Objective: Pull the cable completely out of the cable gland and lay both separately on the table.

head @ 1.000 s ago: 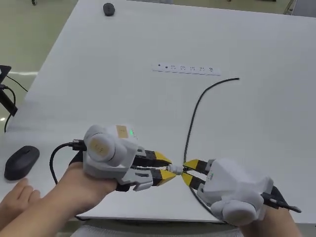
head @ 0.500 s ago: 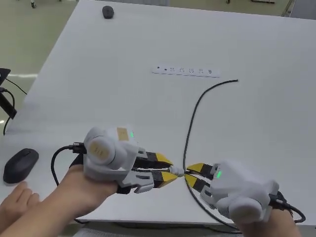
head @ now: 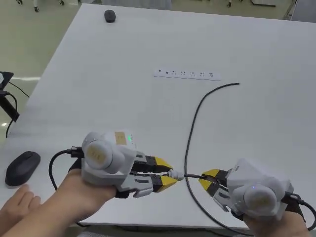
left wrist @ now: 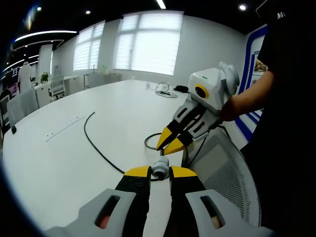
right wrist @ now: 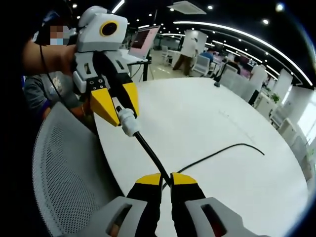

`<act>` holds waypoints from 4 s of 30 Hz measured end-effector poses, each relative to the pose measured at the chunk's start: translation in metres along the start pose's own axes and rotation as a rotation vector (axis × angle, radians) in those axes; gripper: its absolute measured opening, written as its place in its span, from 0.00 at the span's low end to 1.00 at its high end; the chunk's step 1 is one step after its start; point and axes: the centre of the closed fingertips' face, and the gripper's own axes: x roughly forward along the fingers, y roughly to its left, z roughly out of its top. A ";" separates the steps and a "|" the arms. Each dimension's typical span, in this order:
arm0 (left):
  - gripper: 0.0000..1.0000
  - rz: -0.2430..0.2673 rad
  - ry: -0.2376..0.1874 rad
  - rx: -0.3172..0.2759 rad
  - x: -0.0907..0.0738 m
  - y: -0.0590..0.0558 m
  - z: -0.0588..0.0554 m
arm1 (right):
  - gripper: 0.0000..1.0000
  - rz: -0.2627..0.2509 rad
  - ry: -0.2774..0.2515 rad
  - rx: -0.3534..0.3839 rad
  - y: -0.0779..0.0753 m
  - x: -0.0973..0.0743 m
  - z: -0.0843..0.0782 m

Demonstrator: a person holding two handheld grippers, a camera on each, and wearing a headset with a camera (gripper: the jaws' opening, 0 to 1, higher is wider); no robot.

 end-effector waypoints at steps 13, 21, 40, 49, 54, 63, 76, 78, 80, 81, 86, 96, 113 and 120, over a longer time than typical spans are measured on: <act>0.15 0.018 -0.012 -0.022 -0.005 0.000 0.000 | 0.00 -0.001 0.037 0.070 -0.008 -0.001 -0.026; 0.15 0.034 -0.020 -0.041 -0.007 0.002 -0.003 | 0.00 0.001 0.044 0.094 -0.011 -0.001 -0.031; 0.15 0.042 -0.024 -0.061 -0.001 0.005 -0.013 | 0.00 -0.006 0.047 -0.009 -0.017 0.007 -0.010; 0.15 0.086 -0.006 -0.068 -0.002 0.015 -0.032 | 0.00 0.007 0.015 -0.028 -0.016 0.023 0.025; 0.15 0.100 -0.003 -0.071 -0.002 0.018 -0.043 | 0.00 0.017 0.005 -0.050 -0.017 0.035 0.043; 0.15 0.097 0.010 -0.081 0.002 0.019 -0.067 | 0.00 0.062 0.024 -0.099 -0.001 0.072 0.059; 0.15 0.088 0.040 -0.078 0.006 0.029 -0.098 | 0.00 0.171 0.039 -0.237 0.047 0.124 0.090; 0.15 0.087 0.042 -0.090 0.007 0.031 -0.102 | 0.00 0.186 0.042 -0.260 0.053 0.132 0.094; 0.15 0.090 0.039 -0.104 0.008 0.034 -0.106 | 0.00 0.203 0.041 -0.275 0.059 0.138 0.098; 0.15 0.091 0.040 -0.104 0.009 0.035 -0.109 | 0.00 0.210 0.045 -0.293 0.063 0.143 0.100; 0.15 0.097 0.045 -0.099 0.011 0.041 -0.119 | 0.00 0.247 0.053 -0.347 0.075 0.161 0.105; 0.15 0.074 0.028 -0.080 0.023 0.045 -0.130 | 0.00 0.323 0.092 -0.334 0.090 0.196 0.088; 0.16 0.077 0.075 -0.096 0.032 0.059 -0.153 | 0.00 0.394 0.118 -0.307 0.088 0.228 0.072; 0.16 0.076 0.094 -0.104 0.035 0.059 -0.161 | 0.00 0.416 0.128 -0.329 0.089 0.235 0.067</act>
